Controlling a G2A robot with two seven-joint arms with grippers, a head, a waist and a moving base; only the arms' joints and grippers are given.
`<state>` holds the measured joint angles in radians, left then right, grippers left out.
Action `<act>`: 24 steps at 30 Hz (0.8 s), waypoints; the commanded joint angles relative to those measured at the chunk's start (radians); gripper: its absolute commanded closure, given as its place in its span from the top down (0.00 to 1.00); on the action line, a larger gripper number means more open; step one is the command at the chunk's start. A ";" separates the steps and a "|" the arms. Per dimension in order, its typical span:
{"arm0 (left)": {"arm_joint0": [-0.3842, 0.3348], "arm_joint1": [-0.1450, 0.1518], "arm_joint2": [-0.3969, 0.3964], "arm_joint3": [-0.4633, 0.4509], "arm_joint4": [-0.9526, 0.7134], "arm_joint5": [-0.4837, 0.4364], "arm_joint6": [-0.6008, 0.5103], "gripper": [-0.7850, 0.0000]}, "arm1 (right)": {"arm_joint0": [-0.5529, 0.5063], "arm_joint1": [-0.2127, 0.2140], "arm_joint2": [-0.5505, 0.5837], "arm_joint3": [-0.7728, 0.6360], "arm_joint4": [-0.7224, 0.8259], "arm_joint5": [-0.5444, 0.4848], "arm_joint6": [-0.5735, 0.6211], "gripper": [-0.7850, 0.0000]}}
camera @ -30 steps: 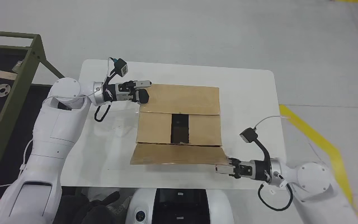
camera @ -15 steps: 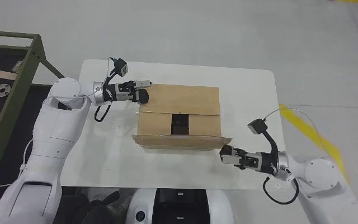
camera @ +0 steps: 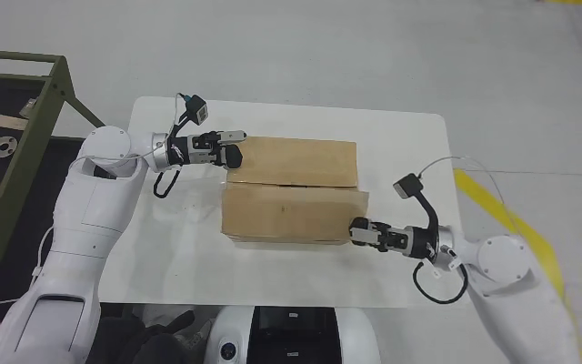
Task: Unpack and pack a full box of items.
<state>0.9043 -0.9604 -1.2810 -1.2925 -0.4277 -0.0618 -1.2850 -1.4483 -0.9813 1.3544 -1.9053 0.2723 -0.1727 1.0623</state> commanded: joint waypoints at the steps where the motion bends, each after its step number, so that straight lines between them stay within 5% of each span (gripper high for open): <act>1: 0.000 0.000 0.000 0.000 0.000 0.000 0.000 1.00 | 0.022 -0.002 -0.014 0.016 -0.002 0.002 -0.007 1.00; 24: 0.000 0.000 0.000 0.000 0.000 0.000 0.000 1.00 | 0.320 -0.034 -0.155 0.254 0.075 0.096 0.005 1.00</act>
<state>0.9043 -0.9604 -1.2810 -1.2925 -0.4277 -0.0618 -1.2850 -1.1371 -1.0147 1.2022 -1.6577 0.3510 -0.0815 1.0700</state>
